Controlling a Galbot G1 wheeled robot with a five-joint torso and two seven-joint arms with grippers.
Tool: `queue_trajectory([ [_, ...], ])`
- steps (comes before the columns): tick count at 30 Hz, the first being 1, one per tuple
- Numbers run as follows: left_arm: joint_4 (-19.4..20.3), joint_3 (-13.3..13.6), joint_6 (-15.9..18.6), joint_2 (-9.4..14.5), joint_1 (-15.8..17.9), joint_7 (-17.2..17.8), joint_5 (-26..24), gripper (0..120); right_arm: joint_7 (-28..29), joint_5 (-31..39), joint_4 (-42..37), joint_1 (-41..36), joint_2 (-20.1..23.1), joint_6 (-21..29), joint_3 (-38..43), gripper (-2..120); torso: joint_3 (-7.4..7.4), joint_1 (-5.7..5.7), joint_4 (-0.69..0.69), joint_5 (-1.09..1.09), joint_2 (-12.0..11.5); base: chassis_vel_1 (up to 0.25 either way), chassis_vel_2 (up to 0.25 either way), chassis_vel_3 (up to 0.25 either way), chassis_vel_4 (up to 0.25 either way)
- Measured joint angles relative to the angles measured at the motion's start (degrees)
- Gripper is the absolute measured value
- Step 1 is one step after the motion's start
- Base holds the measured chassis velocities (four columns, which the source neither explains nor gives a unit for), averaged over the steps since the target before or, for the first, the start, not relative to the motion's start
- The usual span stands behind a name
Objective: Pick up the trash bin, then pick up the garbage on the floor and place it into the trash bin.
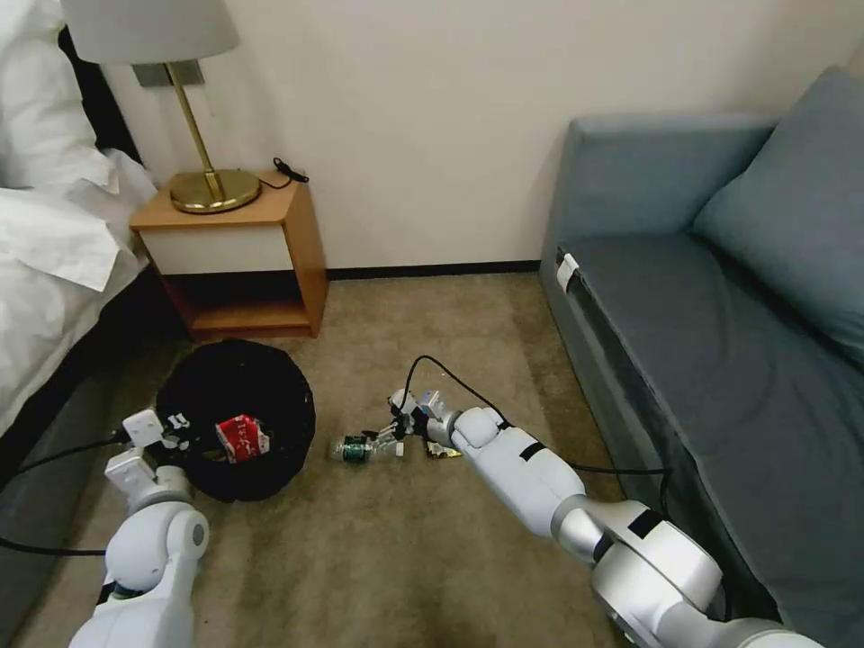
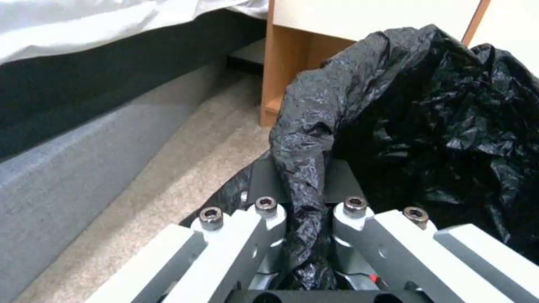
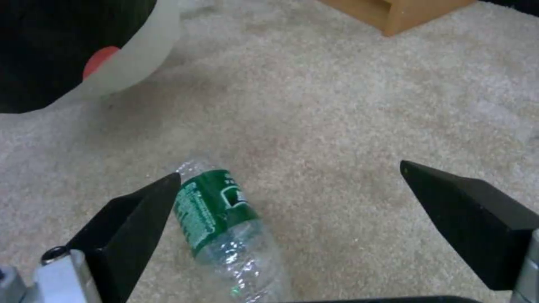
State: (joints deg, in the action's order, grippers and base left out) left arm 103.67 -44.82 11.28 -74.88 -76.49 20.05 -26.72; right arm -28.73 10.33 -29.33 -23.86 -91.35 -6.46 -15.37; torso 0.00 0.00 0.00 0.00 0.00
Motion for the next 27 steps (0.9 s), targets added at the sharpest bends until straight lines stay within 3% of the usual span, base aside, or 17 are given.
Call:
queue_trajectory([
  [27, -0.27, -0.03, 0.14, 0.12, 0.06, -0.06, -0.09, 5, -0.68, -0.58, 0.15, -0.37, 0.07, -0.11, 0.12, 100, 0.00, 0.00, 0.00, 0.00, 0.00, -0.050, 0.052, 0.052, -0.057],
])
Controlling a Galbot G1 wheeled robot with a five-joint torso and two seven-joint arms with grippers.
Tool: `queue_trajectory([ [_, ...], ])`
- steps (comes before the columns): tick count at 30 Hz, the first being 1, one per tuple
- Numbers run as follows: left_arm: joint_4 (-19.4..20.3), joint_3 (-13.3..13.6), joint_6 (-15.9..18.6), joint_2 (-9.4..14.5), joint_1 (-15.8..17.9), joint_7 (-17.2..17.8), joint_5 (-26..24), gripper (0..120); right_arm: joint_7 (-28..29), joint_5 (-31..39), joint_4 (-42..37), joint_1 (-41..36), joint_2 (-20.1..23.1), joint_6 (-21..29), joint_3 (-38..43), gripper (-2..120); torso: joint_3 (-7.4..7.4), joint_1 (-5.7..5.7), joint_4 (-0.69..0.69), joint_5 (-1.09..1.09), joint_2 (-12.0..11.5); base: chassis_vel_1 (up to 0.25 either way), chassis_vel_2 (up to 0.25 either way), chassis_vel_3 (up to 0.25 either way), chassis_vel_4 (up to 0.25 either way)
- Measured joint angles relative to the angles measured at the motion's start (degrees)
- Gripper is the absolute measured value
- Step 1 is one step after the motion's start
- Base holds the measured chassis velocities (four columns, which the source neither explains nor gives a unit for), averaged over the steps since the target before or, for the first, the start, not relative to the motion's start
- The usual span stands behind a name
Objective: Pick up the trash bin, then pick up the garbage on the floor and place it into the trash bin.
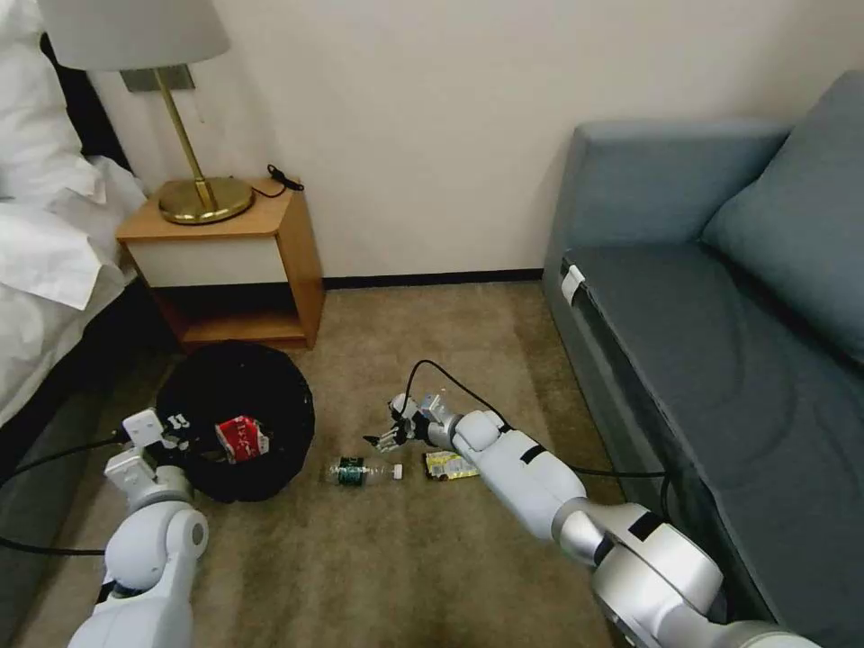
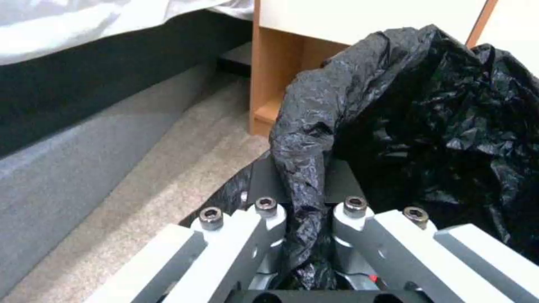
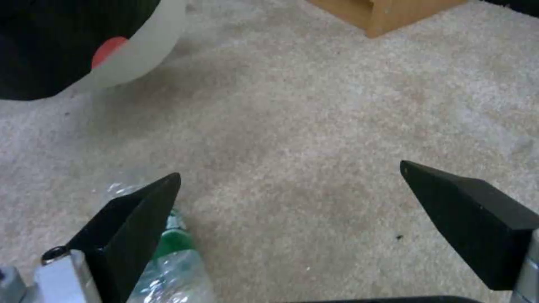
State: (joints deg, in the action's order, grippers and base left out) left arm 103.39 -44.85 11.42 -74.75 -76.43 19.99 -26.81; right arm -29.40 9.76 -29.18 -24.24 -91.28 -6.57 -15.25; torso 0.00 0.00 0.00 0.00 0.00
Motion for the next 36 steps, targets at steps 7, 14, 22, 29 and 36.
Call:
queue_trajectory([
  [7, 0.00, 0.08, 0.00, -0.10, -0.17, -0.06, 0.06, 5, -0.09, -0.15, -0.13, -0.28, -0.05, -0.05, -0.14, 100, 0.00, 0.00, 0.00, 0.00, 0.00, -0.045, 0.051, 0.057, -0.052],
  [14, 0.00, 0.06, 0.00, -0.06, -0.37, -0.12, 0.07, 5, -0.13, -0.17, -0.51, -0.44, -0.02, -0.07, -0.63, 100, 0.00, 0.00, 0.00, 0.00, 0.00, -0.035, 0.030, 0.037, -0.039],
  [22, 1.68, -0.12, 0.01, -0.26, -1.30, -0.29, 0.20, 5, 0.43, 4.54, -10.86, -2.82, 3.22, 5.49, -7.62, 100, 0.00, 0.00, 0.01, 0.00, 0.00, -0.009, 0.011, 0.011, -0.013],
  [29, 3.36, -0.92, 0.01, -0.63, -2.16, -0.39, 0.41, 5, 1.68, 9.49, -15.43, -3.50, 3.86, 10.24, -12.29, 100, 0.00, 0.00, 0.00, 0.00, 0.00, 0.000, 0.000, 0.000, 0.000],
  [36, 5.97, -1.48, -0.02, -1.08, -3.52, -0.51, 0.57, 5, 2.49, 9.80, -14.26, -3.72, 2.32, 11.97, -14.88, 100, 0.00, 0.00, -0.01, 0.00, 0.00, 0.000, 0.000, 0.000, 0.000],
])
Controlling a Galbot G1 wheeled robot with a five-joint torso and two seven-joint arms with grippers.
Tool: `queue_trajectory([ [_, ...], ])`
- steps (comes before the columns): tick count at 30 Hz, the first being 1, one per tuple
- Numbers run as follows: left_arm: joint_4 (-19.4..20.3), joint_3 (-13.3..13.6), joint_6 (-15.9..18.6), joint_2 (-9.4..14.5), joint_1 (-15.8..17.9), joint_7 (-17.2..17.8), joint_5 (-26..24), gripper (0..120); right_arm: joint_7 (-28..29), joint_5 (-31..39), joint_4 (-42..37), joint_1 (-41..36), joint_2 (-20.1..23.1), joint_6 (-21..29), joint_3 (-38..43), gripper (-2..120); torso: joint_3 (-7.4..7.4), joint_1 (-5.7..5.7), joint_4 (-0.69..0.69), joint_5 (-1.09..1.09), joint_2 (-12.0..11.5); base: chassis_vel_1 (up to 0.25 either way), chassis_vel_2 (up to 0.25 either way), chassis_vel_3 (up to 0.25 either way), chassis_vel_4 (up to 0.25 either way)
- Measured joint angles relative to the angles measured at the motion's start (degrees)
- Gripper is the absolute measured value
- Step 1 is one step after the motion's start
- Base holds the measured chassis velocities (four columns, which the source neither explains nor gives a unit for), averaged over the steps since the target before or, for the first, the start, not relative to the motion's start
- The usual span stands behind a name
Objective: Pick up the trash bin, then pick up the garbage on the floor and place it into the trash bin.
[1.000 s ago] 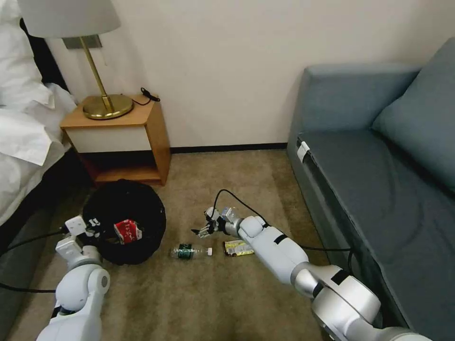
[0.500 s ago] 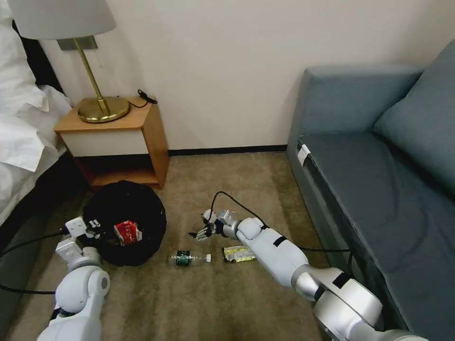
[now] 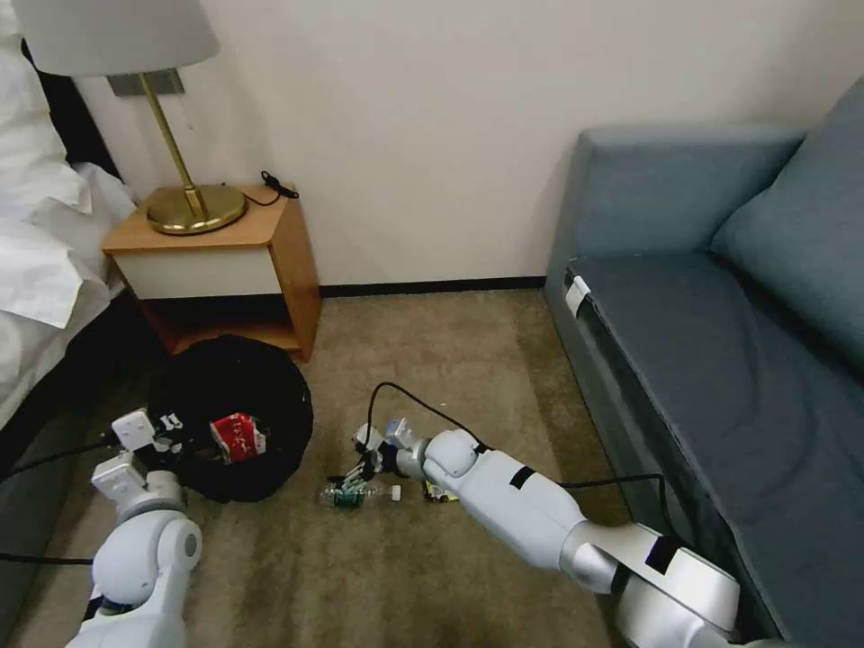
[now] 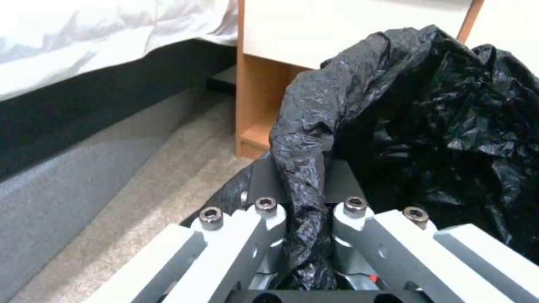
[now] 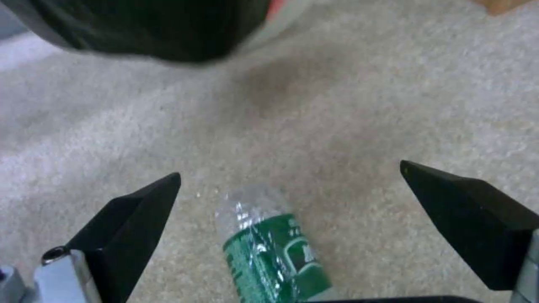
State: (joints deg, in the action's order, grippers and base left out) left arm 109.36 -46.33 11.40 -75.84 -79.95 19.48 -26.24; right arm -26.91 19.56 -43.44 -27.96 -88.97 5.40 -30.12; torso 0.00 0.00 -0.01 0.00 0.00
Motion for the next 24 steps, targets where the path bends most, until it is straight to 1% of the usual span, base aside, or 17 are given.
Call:
queue_trajectory([
  [12, 1.31, -0.14, -0.28, -0.25, -1.60, -0.23, -0.13, 5, -1.33, -5.59, 4.09, -0.45, -0.74, -1.32, -2.59, 100, 0.00, 0.00, 0.01, 0.00, 0.00, 0.000, 0.000, 0.000, 0.000],
  [14, 1.35, -0.13, -0.39, -0.44, -1.76, -0.27, -0.11, 5, -1.57, -8.24, 6.54, -0.49, -1.66, -2.54, -2.19, 100, 0.00, 0.00, 0.01, 0.00, 0.00, 0.000, 0.000, 0.000, 0.000],
  [18, 1.42, 0.00, -0.43, -0.76, -1.88, -0.27, 0.03, 5, -1.61, -11.10, 10.05, -0.40, -2.96, -4.11, -0.63, 100, 0.00, 0.00, 0.00, 0.00, 0.00, 0.000, 0.000, 0.000, 0.000],
  [24, 1.43, 0.17, -0.46, -0.92, -1.91, -0.30, 0.28, 5, -1.61, -15.03, 13.99, 0.35, -3.21, -6.13, 0.85, 100, 0.00, 0.00, 0.01, 0.00, 0.00, 0.000, 0.000, 0.000, 0.000],
])
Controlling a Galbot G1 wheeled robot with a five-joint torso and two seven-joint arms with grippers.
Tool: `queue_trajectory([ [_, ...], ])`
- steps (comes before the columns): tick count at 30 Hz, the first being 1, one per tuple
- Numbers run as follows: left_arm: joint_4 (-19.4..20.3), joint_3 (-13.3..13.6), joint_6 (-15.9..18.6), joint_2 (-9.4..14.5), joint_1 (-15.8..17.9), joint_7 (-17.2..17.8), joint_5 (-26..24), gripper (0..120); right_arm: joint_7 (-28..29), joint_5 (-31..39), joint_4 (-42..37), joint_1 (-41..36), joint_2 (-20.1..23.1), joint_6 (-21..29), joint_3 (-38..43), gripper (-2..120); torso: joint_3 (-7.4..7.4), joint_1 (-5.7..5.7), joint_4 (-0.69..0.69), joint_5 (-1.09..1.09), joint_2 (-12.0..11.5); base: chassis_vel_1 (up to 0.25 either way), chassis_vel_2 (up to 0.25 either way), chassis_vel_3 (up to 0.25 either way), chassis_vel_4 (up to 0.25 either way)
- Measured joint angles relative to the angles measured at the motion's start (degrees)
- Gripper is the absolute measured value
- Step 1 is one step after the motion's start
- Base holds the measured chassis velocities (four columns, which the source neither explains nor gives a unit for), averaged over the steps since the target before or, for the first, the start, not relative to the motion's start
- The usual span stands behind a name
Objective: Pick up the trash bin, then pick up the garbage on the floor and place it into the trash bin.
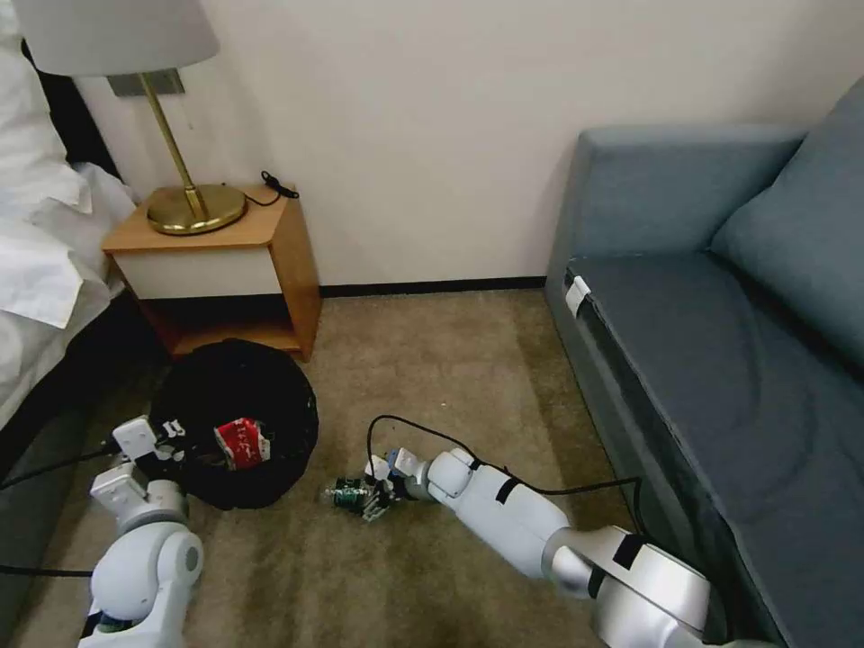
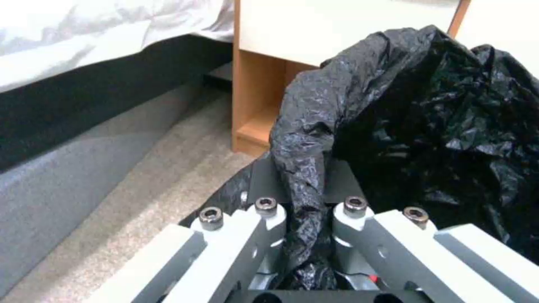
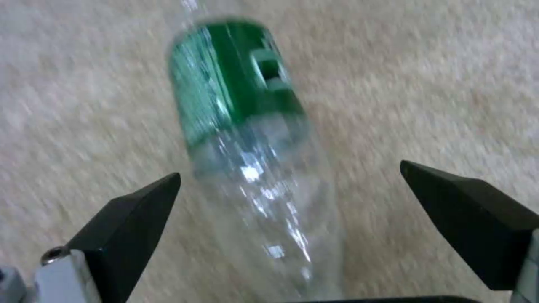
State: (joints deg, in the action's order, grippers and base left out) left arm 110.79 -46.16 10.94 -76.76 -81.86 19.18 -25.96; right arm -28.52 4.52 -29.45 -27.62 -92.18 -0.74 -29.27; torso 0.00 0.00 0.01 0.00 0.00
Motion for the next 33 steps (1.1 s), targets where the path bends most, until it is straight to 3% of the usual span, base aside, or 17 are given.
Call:
queue_trajectory([
  [14, -0.68, -0.05, -0.14, 0.00, 0.12, -0.08, -0.16, 5, -1.44, -1.86, 3.60, 0.79, 0.01, -1.72, 1.15, 97, 0.00, 0.00, 0.00, 0.00, 0.00, 0.000, 0.000, 0.000, 0.000],
  [20, -0.83, -0.04, -0.15, -0.01, 0.32, -0.10, -0.31, 5, -2.70, -2.61, 3.92, 0.59, 0.02, -2.14, 1.74, 73, 0.00, 0.00, 0.00, 0.00, 0.00, 0.000, 0.000, 0.000, 0.000],
  [25, -0.89, 0.02, -0.15, -0.02, 0.42, -0.10, -0.36, 5, -2.84, -2.65, 3.83, 0.44, 0.03, -2.16, 1.86, 63, 0.00, 0.00, 0.00, 0.00, 0.00, 0.000, 0.000, 0.000, 0.000],
  [29, -1.00, 0.12, -0.15, 0.01, 0.76, -0.09, -0.52, 5, -3.01, -2.68, 3.64, 0.35, 0.04, -2.23, 2.18, 42, 0.00, 0.00, 0.00, 0.00, 0.00, 0.000, 0.000, 0.000, 0.000],
  [33, -1.00, 0.19, -0.08, 0.08, 0.79, -0.02, -0.53, 5, -3.08, -2.84, 3.54, 0.04, 0.04, -2.37, 2.30, 30, 0.00, 0.00, -0.01, 0.00, 0.00, 0.000, 0.000, 0.000, 0.000],
])
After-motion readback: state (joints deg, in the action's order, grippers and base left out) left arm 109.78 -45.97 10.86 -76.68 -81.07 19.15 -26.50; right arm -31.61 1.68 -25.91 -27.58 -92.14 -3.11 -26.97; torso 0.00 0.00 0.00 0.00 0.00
